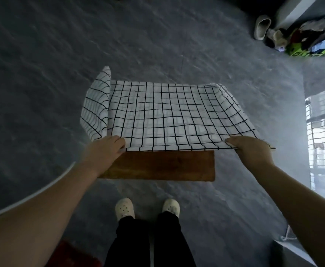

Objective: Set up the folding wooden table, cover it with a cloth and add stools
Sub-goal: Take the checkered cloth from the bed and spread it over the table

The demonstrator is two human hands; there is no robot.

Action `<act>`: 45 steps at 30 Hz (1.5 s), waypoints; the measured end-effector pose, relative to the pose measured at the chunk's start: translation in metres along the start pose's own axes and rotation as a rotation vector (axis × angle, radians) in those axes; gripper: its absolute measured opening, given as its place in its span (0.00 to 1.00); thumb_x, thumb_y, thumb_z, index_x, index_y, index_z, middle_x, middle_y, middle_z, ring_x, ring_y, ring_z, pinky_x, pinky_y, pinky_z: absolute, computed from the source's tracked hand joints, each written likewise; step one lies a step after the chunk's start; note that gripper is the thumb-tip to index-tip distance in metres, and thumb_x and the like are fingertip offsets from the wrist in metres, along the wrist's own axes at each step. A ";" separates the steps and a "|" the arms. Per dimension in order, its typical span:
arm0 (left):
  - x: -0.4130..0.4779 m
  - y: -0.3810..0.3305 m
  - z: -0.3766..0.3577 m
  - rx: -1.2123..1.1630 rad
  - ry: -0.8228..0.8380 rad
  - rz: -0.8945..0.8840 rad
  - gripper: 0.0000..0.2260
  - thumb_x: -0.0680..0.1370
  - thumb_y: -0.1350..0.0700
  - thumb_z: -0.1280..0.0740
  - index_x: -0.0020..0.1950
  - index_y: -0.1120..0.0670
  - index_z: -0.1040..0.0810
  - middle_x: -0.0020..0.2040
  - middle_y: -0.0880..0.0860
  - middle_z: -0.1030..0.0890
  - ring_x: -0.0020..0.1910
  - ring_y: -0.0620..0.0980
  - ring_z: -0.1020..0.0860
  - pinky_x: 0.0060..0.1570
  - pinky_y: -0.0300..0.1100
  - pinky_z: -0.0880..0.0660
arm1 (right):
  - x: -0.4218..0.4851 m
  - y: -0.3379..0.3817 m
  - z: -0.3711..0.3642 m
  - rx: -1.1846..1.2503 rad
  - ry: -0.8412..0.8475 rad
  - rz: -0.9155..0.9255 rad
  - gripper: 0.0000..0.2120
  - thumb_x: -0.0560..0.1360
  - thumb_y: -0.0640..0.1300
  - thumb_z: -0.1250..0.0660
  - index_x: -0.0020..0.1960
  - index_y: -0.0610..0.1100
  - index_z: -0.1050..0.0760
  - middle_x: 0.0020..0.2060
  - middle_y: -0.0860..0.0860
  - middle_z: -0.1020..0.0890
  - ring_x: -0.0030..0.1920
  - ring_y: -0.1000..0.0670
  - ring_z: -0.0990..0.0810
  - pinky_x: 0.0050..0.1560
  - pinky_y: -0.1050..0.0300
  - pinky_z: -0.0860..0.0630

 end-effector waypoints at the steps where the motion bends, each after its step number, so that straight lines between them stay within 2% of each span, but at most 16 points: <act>1: -0.004 0.000 -0.008 -0.018 0.003 0.019 0.04 0.77 0.56 0.35 0.47 0.56 0.24 0.44 0.51 0.23 0.40 0.48 0.27 0.35 0.41 0.33 | -0.006 -0.003 -0.012 0.010 0.012 -0.008 0.16 0.73 0.36 0.33 0.58 0.49 0.20 0.57 0.50 0.18 0.58 0.45 0.20 0.54 0.51 0.25; 4: -0.015 -0.001 -0.029 -0.042 0.012 0.044 0.03 0.75 0.57 0.33 0.46 0.56 0.24 0.43 0.52 0.23 0.41 0.50 0.26 0.34 0.43 0.31 | -0.022 -0.015 -0.048 0.039 0.050 -0.035 0.17 0.73 0.39 0.32 0.59 0.52 0.21 0.58 0.50 0.18 0.58 0.46 0.21 0.55 0.51 0.25; 7: -0.026 -0.001 -0.049 -0.043 0.014 0.034 0.04 0.72 0.60 0.30 0.44 0.57 0.24 0.41 0.53 0.23 0.41 0.53 0.25 0.32 0.42 0.34 | -0.035 -0.023 -0.086 0.015 0.139 -0.044 0.20 0.74 0.40 0.33 0.64 0.55 0.26 0.62 0.53 0.22 0.62 0.49 0.24 0.58 0.53 0.27; 10: -0.034 0.004 -0.069 -0.044 0.028 0.068 0.06 0.70 0.62 0.29 0.44 0.56 0.24 0.42 0.54 0.23 0.42 0.55 0.25 0.32 0.45 0.30 | -0.047 -0.026 -0.114 -0.007 0.206 -0.043 0.24 0.76 0.37 0.39 0.69 0.54 0.31 0.68 0.54 0.27 0.66 0.50 0.28 0.64 0.54 0.32; 14: -0.043 0.006 -0.096 -0.051 0.052 0.040 0.10 0.66 0.63 0.26 0.43 0.57 0.24 0.40 0.54 0.24 0.40 0.55 0.24 0.29 0.48 0.26 | -0.061 -0.025 -0.137 -0.040 0.213 -0.017 0.26 0.77 0.35 0.42 0.71 0.53 0.35 0.70 0.53 0.31 0.69 0.51 0.32 0.66 0.51 0.34; 17: -0.049 0.009 -0.119 -0.044 0.070 0.050 0.11 0.65 0.63 0.25 0.43 0.56 0.24 0.40 0.54 0.23 0.39 0.55 0.24 0.28 0.45 0.28 | -0.070 -0.028 -0.161 -0.031 0.242 -0.046 0.26 0.77 0.34 0.43 0.72 0.53 0.36 0.71 0.53 0.32 0.70 0.51 0.33 0.68 0.50 0.36; 19: -0.053 0.011 -0.135 -0.045 0.088 0.067 0.12 0.65 0.63 0.25 0.43 0.56 0.24 0.40 0.53 0.23 0.39 0.54 0.25 0.29 0.43 0.30 | -0.075 -0.031 -0.176 -0.020 0.255 -0.056 0.26 0.77 0.34 0.44 0.72 0.53 0.36 0.71 0.53 0.32 0.70 0.51 0.33 0.69 0.49 0.37; 24: -0.062 0.014 -0.175 -0.074 0.135 0.064 0.13 0.64 0.63 0.23 0.43 0.56 0.25 0.40 0.53 0.23 0.39 0.55 0.24 0.30 0.45 0.29 | -0.089 -0.037 -0.210 -0.025 0.302 -0.114 0.27 0.78 0.35 0.44 0.72 0.56 0.37 0.72 0.55 0.34 0.71 0.52 0.35 0.68 0.48 0.36; 29: -0.073 0.017 -0.212 -0.095 0.177 0.119 0.11 0.67 0.61 0.25 0.44 0.55 0.25 0.42 0.53 0.24 0.41 0.54 0.25 0.32 0.44 0.31 | -0.100 -0.040 -0.242 -0.025 0.327 -0.164 0.28 0.77 0.32 0.46 0.71 0.56 0.36 0.71 0.56 0.33 0.71 0.53 0.34 0.67 0.48 0.35; 32: -0.078 0.019 -0.227 -0.104 0.188 0.155 0.10 0.67 0.62 0.26 0.44 0.55 0.25 0.42 0.53 0.23 0.41 0.55 0.25 0.32 0.46 0.28 | -0.104 -0.040 -0.257 -0.030 0.346 -0.162 0.28 0.77 0.31 0.45 0.72 0.55 0.36 0.71 0.55 0.33 0.71 0.51 0.34 0.66 0.47 0.34; 36: -0.080 0.017 -0.239 -0.134 0.204 0.174 0.10 0.67 0.63 0.27 0.44 0.56 0.24 0.42 0.54 0.23 0.41 0.56 0.25 0.33 0.48 0.27 | -0.108 -0.041 -0.259 -0.033 0.294 -0.169 0.28 0.76 0.30 0.43 0.71 0.53 0.34 0.70 0.53 0.31 0.70 0.49 0.32 0.64 0.43 0.31; 40: -0.082 0.011 -0.249 -0.143 0.223 0.144 0.10 0.66 0.63 0.26 0.44 0.56 0.24 0.41 0.54 0.23 0.39 0.56 0.25 0.32 0.46 0.29 | -0.116 -0.037 -0.252 -0.007 0.233 -0.210 0.28 0.75 0.28 0.42 0.70 0.50 0.31 0.69 0.50 0.30 0.69 0.46 0.32 0.64 0.43 0.34; 45: -0.089 0.005 -0.261 -0.161 0.267 0.157 0.10 0.67 0.62 0.26 0.45 0.56 0.23 0.42 0.54 0.23 0.41 0.55 0.24 0.33 0.47 0.26 | -0.124 -0.044 -0.264 -0.013 0.270 -0.208 0.28 0.76 0.29 0.43 0.70 0.51 0.32 0.70 0.51 0.31 0.71 0.47 0.34 0.66 0.45 0.36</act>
Point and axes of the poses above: each hand's wrist, its own x-axis towards the middle knuckle, its own z-axis out of the back of the hand, y = z × x, the point moved 9 cm from there along x, towards the middle knuckle
